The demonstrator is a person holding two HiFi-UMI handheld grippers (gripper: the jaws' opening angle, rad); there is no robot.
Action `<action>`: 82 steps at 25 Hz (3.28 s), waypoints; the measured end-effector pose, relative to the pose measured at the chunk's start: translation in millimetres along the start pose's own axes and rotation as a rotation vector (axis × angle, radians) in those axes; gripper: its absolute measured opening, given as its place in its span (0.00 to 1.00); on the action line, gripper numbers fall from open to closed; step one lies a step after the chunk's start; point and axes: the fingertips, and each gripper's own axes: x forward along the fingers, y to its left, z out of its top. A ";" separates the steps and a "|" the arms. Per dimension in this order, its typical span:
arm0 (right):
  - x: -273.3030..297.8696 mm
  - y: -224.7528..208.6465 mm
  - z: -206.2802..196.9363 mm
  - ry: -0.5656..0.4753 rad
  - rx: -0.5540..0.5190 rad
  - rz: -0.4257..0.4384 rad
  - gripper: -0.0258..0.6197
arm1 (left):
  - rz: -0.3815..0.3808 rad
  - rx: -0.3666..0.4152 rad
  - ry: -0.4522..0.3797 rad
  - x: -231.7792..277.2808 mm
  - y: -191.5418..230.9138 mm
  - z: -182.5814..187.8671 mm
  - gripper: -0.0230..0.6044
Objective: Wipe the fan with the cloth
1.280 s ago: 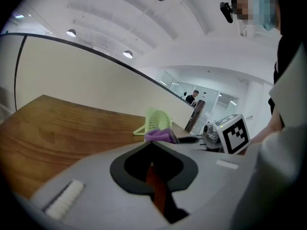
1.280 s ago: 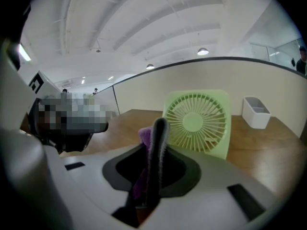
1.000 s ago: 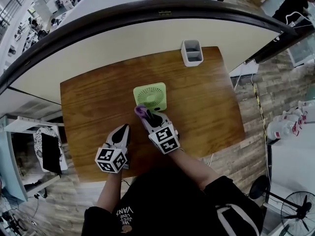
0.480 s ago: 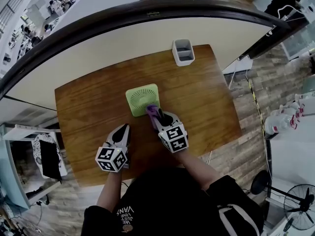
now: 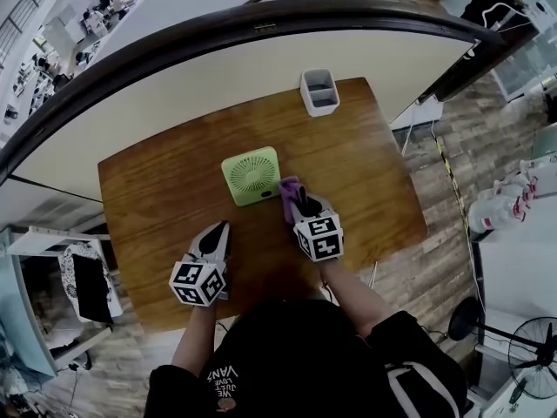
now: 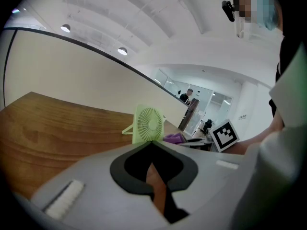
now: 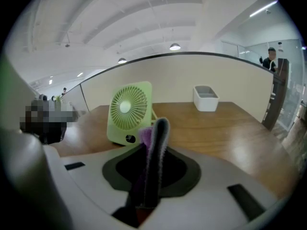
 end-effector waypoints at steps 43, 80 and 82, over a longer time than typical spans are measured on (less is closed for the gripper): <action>-175.7 108.2 57.3 -0.396 0.125 -0.162 0.17 | -0.219 0.169 -0.106 -98.7 -39.5 45.7 0.05; -199.2 164.1 18.0 -0.383 0.125 -0.180 0.17 | -0.300 0.197 -0.082 -139.9 -48.0 21.4 0.05; -198.9 163.8 17.0 -0.382 0.128 -0.182 0.17 | -0.299 0.197 -0.078 -139.6 -47.6 20.4 0.05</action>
